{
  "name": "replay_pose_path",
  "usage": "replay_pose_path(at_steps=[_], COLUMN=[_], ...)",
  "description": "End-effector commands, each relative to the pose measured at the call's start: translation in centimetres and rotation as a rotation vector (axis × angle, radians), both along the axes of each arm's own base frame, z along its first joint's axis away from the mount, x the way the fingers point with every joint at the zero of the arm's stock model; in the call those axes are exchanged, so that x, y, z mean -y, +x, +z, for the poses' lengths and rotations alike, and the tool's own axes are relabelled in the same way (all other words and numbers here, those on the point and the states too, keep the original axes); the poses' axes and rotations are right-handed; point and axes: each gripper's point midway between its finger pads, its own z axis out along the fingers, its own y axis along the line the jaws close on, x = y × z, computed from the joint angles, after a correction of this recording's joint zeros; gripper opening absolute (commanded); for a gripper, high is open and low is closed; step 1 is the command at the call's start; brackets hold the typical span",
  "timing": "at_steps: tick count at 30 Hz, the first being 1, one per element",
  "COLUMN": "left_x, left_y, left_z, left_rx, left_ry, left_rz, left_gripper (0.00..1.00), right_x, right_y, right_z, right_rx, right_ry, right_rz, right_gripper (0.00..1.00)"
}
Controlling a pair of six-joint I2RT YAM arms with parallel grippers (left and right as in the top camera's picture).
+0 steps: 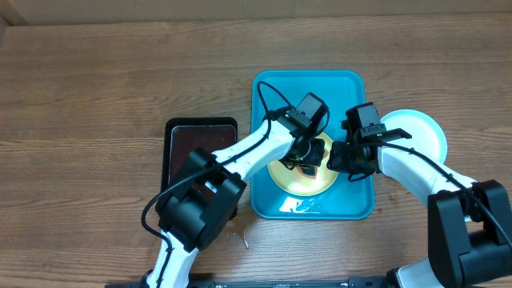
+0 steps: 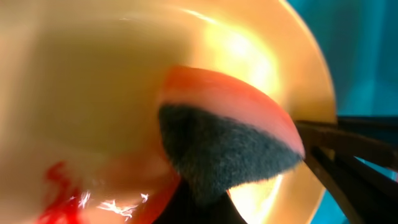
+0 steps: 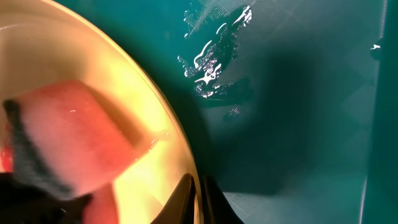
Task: Clean dirty plates on tray and stack at the side
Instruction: 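Scrub the yellow plate with the sponge in the left gripper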
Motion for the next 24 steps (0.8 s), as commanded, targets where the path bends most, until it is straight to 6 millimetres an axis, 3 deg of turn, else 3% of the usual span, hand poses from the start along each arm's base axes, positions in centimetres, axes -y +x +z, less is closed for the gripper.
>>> replay_pose_path(at_steps=[1, 16, 18, 24], left_x=[-4.4, -12.3, -11.8, -5.9], left_y=[2.1, 4.5, 4.9, 4.0], left_z=[-1.3, -1.1, -0.9, 0.1], left_rx=[0.018, -0.055, -0.063, -0.075], left_ry=[0.171, 0.295, 0.243, -0.023], left_rz=[0.196, 0.394, 0.356, 0.093], left_gripper=[0.04, 0.04, 0.04, 0.04], right_x=[0.5, 0.5, 0.5, 0.5], right_y=[-0.8, -0.9, -0.9, -0.9], right_z=[-1.2, -1.3, -1.3, -1.3], right_rx=[-0.044, -0.050, -0.050, -0.050], right_ry=[-0.027, -0.029, -0.029, -0.029], right_rz=[-0.007, -0.007, -0.007, -0.007], right_gripper=[0.05, 0.04, 0.04, 0.04])
